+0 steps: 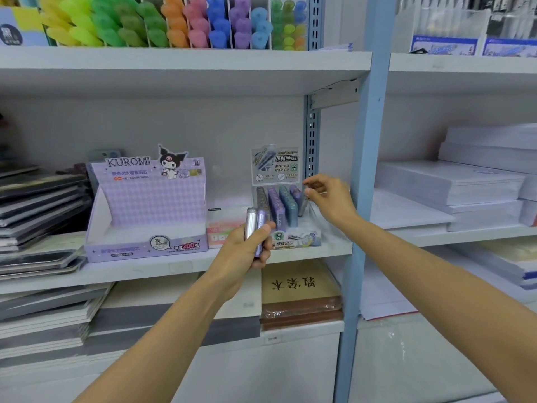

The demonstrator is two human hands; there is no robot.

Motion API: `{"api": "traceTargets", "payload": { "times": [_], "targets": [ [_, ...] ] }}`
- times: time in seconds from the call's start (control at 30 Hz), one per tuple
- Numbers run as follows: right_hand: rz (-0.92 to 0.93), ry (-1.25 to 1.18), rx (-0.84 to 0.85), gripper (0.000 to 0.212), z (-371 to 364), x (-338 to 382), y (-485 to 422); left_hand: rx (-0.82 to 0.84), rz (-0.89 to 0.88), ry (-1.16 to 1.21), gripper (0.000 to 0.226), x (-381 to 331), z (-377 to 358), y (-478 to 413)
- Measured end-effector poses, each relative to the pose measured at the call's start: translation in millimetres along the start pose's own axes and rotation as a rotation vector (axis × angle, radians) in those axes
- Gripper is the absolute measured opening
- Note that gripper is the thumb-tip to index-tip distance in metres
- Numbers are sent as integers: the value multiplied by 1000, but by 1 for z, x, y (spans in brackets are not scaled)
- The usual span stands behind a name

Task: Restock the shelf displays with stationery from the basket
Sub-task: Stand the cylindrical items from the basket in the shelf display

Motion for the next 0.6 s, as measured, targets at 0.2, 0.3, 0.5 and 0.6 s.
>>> {"api": "traceTargets", "payload": {
  "times": [0.2,0.3,0.5,0.6],
  "targets": [
    [10,86,115,18,-4,-3,-4,10,-16,28,20,2,1,-4],
    [47,47,96,22,-8,-2,-1,17,-25,31,18,2,-2,-3],
    [42,203,64,14,-14,-13,3,28,-32,5,19,2,-4,4],
    [22,203,59,28,-11,-13,11,36,-27,-16,22,2,-6,9]
  ]
}}
Point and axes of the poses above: each hand's wrist, its own y-axis away from the middle knuckle, its own z-axis out of the back of the hand, x = y × z, the point moved 8 cm from there along -y, towards the middle knuckle, and after that the axes turned 11 degrees about -y, right-handed, at the moved point
